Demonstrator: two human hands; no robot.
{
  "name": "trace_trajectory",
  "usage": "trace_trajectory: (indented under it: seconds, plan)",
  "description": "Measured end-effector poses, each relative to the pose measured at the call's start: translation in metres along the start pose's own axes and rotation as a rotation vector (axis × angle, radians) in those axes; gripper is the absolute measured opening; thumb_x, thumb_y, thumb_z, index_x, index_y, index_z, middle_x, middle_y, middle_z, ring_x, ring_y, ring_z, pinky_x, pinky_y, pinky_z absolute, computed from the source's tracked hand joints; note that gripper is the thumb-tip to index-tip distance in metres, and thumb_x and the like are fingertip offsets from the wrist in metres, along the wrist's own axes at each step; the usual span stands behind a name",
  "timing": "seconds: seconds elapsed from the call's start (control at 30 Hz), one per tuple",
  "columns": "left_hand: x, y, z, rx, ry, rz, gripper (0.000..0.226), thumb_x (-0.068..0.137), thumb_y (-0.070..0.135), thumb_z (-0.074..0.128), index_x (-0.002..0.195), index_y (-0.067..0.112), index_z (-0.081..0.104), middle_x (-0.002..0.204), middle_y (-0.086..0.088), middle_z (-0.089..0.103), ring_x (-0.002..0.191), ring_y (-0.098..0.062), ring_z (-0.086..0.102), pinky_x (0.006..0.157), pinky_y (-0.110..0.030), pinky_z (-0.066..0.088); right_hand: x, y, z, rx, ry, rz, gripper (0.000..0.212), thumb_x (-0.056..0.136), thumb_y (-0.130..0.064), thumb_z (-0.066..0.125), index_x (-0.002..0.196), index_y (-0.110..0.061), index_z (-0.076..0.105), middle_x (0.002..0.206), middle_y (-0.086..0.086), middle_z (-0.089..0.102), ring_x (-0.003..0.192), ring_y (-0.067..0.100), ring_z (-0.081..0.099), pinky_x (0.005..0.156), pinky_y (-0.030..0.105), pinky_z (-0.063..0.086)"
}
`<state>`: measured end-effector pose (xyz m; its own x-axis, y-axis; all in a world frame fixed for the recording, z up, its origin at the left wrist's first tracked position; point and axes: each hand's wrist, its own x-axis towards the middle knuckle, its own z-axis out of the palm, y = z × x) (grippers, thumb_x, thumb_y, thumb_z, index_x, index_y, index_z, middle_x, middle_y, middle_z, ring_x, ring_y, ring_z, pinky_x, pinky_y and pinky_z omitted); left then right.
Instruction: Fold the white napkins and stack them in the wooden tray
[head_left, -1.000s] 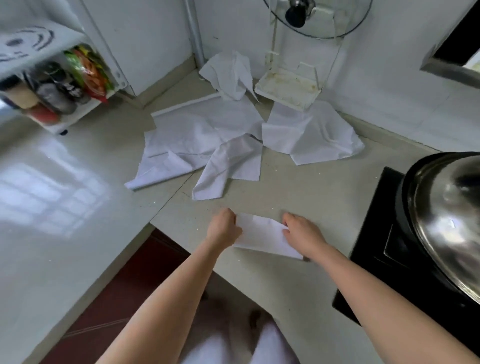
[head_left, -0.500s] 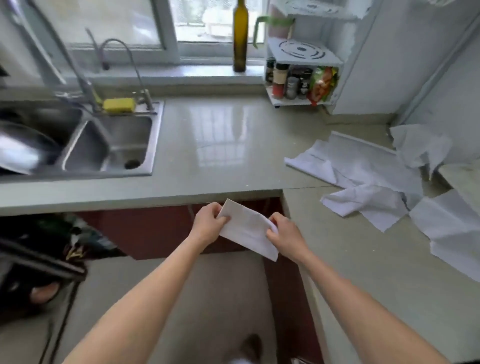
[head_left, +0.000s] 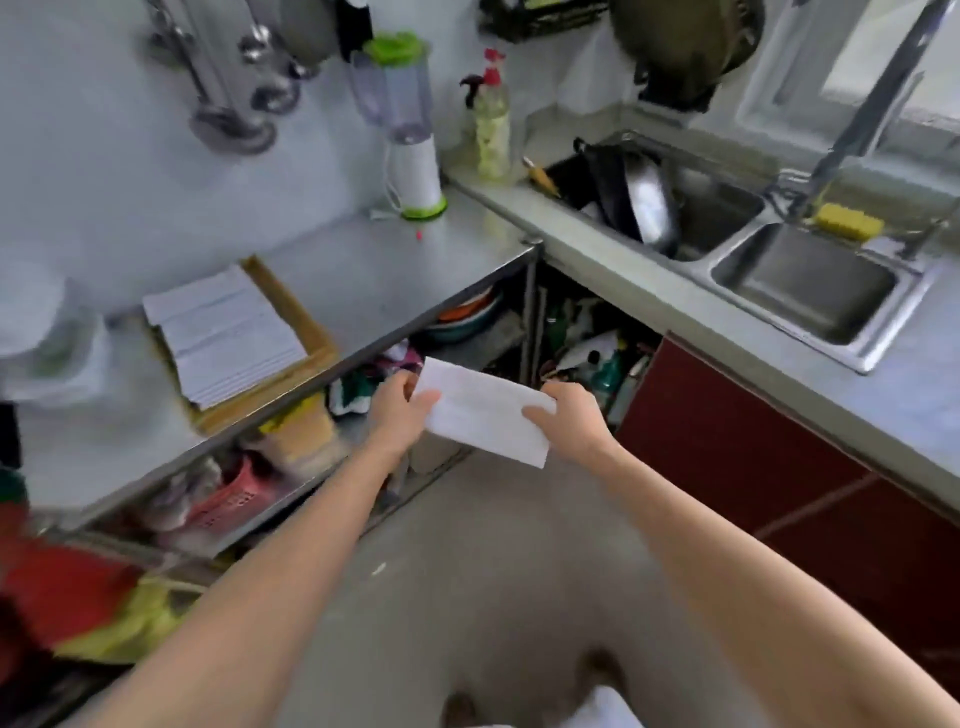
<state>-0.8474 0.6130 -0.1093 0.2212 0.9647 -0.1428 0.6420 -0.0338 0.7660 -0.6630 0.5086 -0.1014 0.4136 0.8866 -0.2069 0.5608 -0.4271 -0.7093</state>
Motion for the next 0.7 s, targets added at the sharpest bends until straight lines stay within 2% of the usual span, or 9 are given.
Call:
trace_trajectory:
  seconds: [0.1, 0.17, 0.23, 0.3, 0.4, 0.5, 0.6, 0.63, 0.7]
  plan:
    - [0.017, -0.051, -0.066, -0.092, 0.104, -0.097, 0.022, 0.093, 0.02, 0.058, 0.109, 0.006, 0.059, 0.107, -0.007, 0.063, 0.097, -0.025, 0.058, 0.081, -0.034, 0.044, 0.023, -0.058, 0.052, -0.01, -0.075, -0.079, 0.011, 0.087, -0.015, 0.061, 0.084, -0.007, 0.055, 0.072, 0.0, 0.053, 0.071, 0.02, 0.051, 0.049, 0.024, 0.033]
    - [0.027, -0.08, -0.101, -0.123, 0.176, -0.148, 0.025, 0.092, 0.02, 0.058, 0.113, 0.006, 0.059, 0.111, -0.006, 0.064, 0.102, -0.026, 0.059, 0.086, -0.035, 0.046, 0.042, -0.091, 0.081, 0.005, -0.104, -0.099, 0.02, 0.086, -0.016, 0.063, 0.074, -0.011, 0.049, 0.064, -0.003, 0.046, 0.066, 0.02, 0.048, 0.05, 0.025, 0.032]
    - [0.035, -0.103, -0.128, -0.186, 0.244, -0.202, 0.025, 0.093, 0.017, 0.057, 0.114, 0.005, 0.059, 0.112, -0.004, 0.064, 0.101, -0.024, 0.06, 0.082, -0.031, 0.044, 0.063, -0.12, 0.107, 0.01, -0.124, -0.116, 0.037, 0.087, -0.017, 0.064, 0.062, -0.016, 0.036, 0.06, -0.003, 0.038, 0.062, 0.019, 0.041, 0.051, 0.025, 0.027]
    - [0.044, -0.122, -0.149, -0.23, 0.308, -0.25, 0.022, 0.092, 0.014, 0.057, 0.11, 0.003, 0.06, 0.108, -0.007, 0.064, 0.098, -0.024, 0.06, 0.077, -0.03, 0.043, 0.088, -0.145, 0.134, 0.034, -0.18, -0.124, 0.043, 0.087, -0.018, 0.063, 0.06, -0.016, 0.03, 0.058, -0.001, 0.034, 0.063, 0.021, 0.037, 0.055, 0.03, 0.027]
    - [0.067, -0.144, -0.182, -0.22, 0.408, -0.318, 0.016, 0.091, 0.014, 0.058, 0.1, 0.003, 0.063, 0.097, -0.007, 0.065, 0.089, -0.023, 0.059, 0.072, -0.028, 0.041, 0.134, -0.184, 0.174, 0.061, -0.271, -0.153, 0.043, 0.089, -0.023, 0.062, 0.06, -0.014, 0.032, 0.058, 0.003, 0.036, 0.061, 0.021, 0.039, 0.059, 0.029, 0.031]
    - [0.097, -0.163, -0.214, -0.256, 0.498, -0.421, 0.018, 0.091, 0.018, 0.057, 0.098, 0.003, 0.066, 0.096, -0.008, 0.067, 0.09, -0.025, 0.061, 0.076, -0.032, 0.045, 0.174, -0.225, 0.206, 0.14, -0.354, -0.172, 0.035, 0.09, -0.025, 0.061, 0.066, -0.013, 0.039, 0.061, 0.007, 0.04, 0.06, 0.018, 0.04, 0.056, 0.027, 0.032]
    - [0.123, -0.178, -0.236, -0.311, 0.542, -0.51, 0.014, 0.091, 0.015, 0.055, 0.087, 0.005, 0.065, 0.09, -0.009, 0.066, 0.084, -0.024, 0.059, 0.071, -0.03, 0.043, 0.21, -0.254, 0.235, 0.156, -0.442, -0.171, 0.034, 0.088, -0.023, 0.064, 0.064, -0.015, 0.041, 0.061, 0.008, 0.044, 0.059, 0.018, 0.045, 0.06, 0.028, 0.04]
    - [0.133, -0.181, -0.242, -0.331, 0.557, -0.522, 0.012, 0.091, 0.013, 0.055, 0.085, 0.007, 0.064, 0.088, -0.008, 0.065, 0.083, -0.024, 0.058, 0.071, -0.031, 0.042, 0.222, -0.263, 0.242, 0.161, -0.462, -0.168, 0.03, 0.087, -0.02, 0.065, 0.066, -0.014, 0.045, 0.062, 0.008, 0.045, 0.06, 0.019, 0.047, 0.062, 0.03, 0.043]
    - [0.151, -0.185, -0.252, -0.347, 0.592, -0.549, 0.007, 0.09, 0.011, 0.056, 0.091, 0.008, 0.061, 0.093, -0.007, 0.064, 0.087, -0.025, 0.059, 0.076, -0.034, 0.046, 0.243, -0.28, 0.253, 0.157, -0.488, -0.171, 0.011, 0.087, -0.014, 0.064, 0.082, -0.01, 0.054, 0.071, 0.006, 0.052, 0.063, 0.018, 0.051, 0.065, 0.032, 0.046]
